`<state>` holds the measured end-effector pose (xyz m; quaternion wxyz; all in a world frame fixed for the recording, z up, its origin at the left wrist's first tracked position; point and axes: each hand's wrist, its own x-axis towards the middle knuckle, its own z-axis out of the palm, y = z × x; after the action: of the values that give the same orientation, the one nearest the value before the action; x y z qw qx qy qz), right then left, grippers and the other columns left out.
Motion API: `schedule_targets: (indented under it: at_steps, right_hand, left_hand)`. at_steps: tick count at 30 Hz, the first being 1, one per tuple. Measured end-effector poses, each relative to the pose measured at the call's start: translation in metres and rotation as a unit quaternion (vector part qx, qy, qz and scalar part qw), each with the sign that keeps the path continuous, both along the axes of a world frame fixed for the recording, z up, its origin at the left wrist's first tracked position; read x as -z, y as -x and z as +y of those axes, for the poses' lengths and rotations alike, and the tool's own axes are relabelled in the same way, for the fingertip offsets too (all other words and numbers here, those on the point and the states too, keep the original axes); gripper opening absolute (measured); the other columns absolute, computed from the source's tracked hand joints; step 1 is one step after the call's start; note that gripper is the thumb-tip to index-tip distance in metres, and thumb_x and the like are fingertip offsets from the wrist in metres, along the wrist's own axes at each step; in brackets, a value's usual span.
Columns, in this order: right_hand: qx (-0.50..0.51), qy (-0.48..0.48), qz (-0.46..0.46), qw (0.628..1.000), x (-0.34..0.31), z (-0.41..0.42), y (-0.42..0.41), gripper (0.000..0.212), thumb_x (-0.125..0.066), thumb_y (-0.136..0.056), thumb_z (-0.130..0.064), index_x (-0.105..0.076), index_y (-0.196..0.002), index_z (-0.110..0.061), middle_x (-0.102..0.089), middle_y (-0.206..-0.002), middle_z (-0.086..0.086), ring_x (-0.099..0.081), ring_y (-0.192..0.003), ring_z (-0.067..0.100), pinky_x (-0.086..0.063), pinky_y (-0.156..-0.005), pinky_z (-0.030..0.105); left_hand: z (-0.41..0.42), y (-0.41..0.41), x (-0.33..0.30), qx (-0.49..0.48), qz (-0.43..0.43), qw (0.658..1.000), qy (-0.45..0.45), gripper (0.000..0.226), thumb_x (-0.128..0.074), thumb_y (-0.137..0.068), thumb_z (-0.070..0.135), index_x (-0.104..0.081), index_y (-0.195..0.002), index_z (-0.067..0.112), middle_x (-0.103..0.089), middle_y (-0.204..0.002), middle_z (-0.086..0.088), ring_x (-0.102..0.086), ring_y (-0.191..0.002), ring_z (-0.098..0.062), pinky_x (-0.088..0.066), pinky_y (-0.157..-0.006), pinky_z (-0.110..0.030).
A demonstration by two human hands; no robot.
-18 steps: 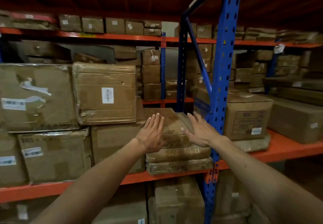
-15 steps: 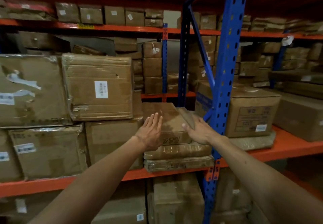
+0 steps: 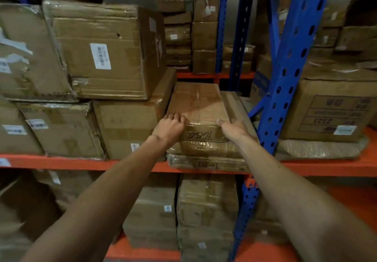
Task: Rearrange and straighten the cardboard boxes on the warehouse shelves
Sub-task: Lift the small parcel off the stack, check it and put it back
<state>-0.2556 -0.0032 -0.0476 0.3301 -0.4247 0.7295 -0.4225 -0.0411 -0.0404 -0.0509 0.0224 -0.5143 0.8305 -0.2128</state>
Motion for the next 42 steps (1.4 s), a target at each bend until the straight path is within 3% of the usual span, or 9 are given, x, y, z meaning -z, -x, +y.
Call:
schedule_targets:
  at_steps: [8,13,18,20,25,29,32,39,42]
  right_hand:
    - [0.072,0.013,-0.138,0.988,0.005,0.068,-0.015,0.048,-0.074,-0.095,-0.030,-0.062,-0.137,-0.009,-0.064,-0.139,0.009,-0.057,-0.129,0.030,-0.042,-0.101,0.028]
    - [0.061,-0.033,-0.298,0.952,0.010,0.125,-0.041,0.086,-0.078,-0.085,-0.054,-0.041,-0.156,-0.023,-0.042,-0.159,0.013,-0.048,-0.139,0.043,-0.048,-0.100,0.065]
    - [0.103,0.018,-0.405,0.908,0.006,0.149,-0.060,0.038,-0.076,-0.093,-0.029,-0.055,-0.123,-0.018,-0.058,-0.137,0.015,-0.060,-0.116,0.034,-0.056,-0.097,0.057]
    - [0.112,0.031,-0.397,0.911,0.001,0.152,-0.065,0.033,-0.074,-0.094,-0.026,-0.052,-0.117,-0.018,-0.058,-0.125,0.015,-0.059,-0.110,0.034,-0.054,-0.102,0.058]
    - [0.129,0.073,-0.349,0.925,-0.026,0.153,-0.064,0.065,-0.075,-0.093,-0.023,-0.043,-0.148,-0.014,-0.056,-0.140,0.016,-0.061,-0.121,0.038,-0.054,-0.099,0.060]
    - [0.140,0.124,-0.247,0.951,-0.074,0.154,-0.056,0.068,-0.079,-0.089,-0.022,-0.046,-0.148,-0.012,-0.060,-0.117,0.011,-0.063,-0.075,0.024,-0.051,-0.051,0.034]
    - [0.143,0.151,-0.163,0.965,-0.111,0.147,-0.048,0.068,-0.086,-0.079,-0.030,-0.057,-0.139,-0.014,-0.068,-0.113,0.012,-0.071,-0.087,0.030,-0.064,-0.069,0.045]
    - [0.135,0.163,0.175,0.962,-0.167,0.136,-0.046,0.075,-0.082,-0.080,-0.047,-0.054,-0.149,-0.035,-0.055,-0.147,0.010,-0.050,-0.136,0.035,-0.044,-0.111,0.046]
    - [0.100,0.162,0.244,0.951,-0.154,0.133,-0.059,0.069,-0.079,-0.086,-0.046,-0.053,-0.149,-0.038,-0.054,-0.147,0.013,-0.048,-0.136,0.037,-0.038,-0.111,0.045]
  left_hand:
    - [0.064,-0.019,-0.002,0.040,-0.049,0.998,0.016,0.062,-0.051,-0.104,0.027,-0.028,-0.154,-0.003,-0.041,-0.152,-0.024,-0.042,-0.140,-0.038,-0.045,-0.106,-0.043]
    - [0.111,-0.037,0.008,0.112,-0.026,0.992,0.046,0.074,-0.057,-0.096,0.046,-0.035,-0.150,-0.001,-0.045,-0.150,-0.025,-0.046,-0.137,-0.038,-0.042,-0.113,-0.046]
    - [0.137,-0.061,-0.009,0.088,0.188,0.975,-0.075,0.081,-0.061,-0.085,0.072,-0.046,-0.149,0.024,-0.043,-0.153,-0.011,-0.038,-0.144,-0.032,-0.015,-0.123,-0.062]
    - [0.141,-0.068,-0.019,-0.009,0.399,0.894,-0.203,0.086,-0.055,-0.084,0.081,-0.043,-0.153,0.030,-0.039,-0.156,-0.015,-0.040,-0.141,-0.037,-0.040,-0.111,-0.054]
    - [0.147,-0.055,-0.028,-0.142,0.730,0.537,-0.398,0.058,-0.071,-0.095,0.043,-0.051,-0.137,0.008,-0.056,-0.139,-0.019,-0.063,-0.110,-0.036,-0.065,-0.066,-0.049]
    - [0.151,-0.031,-0.031,-0.132,0.803,0.400,-0.422,0.041,-0.067,-0.098,0.029,-0.055,-0.135,0.015,-0.057,-0.129,-0.018,-0.060,-0.112,-0.037,-0.062,-0.060,-0.049]
    - [0.158,-0.011,-0.043,-0.101,0.829,0.326,-0.444,0.024,-0.059,-0.101,0.024,-0.058,-0.124,0.017,-0.054,-0.121,-0.018,-0.056,-0.118,-0.042,-0.058,-0.087,-0.060]
    - [0.153,0.037,-0.072,-0.114,0.772,0.422,-0.462,0.027,-0.045,-0.109,0.031,-0.058,-0.106,0.007,-0.062,-0.101,-0.020,-0.063,-0.097,-0.037,-0.054,-0.093,-0.053]
    - [0.141,0.042,-0.076,-0.111,0.753,0.437,-0.480,0.051,-0.029,-0.108,0.048,-0.060,-0.125,0.011,-0.057,-0.126,-0.024,-0.049,-0.130,-0.049,-0.040,-0.108,-0.064]
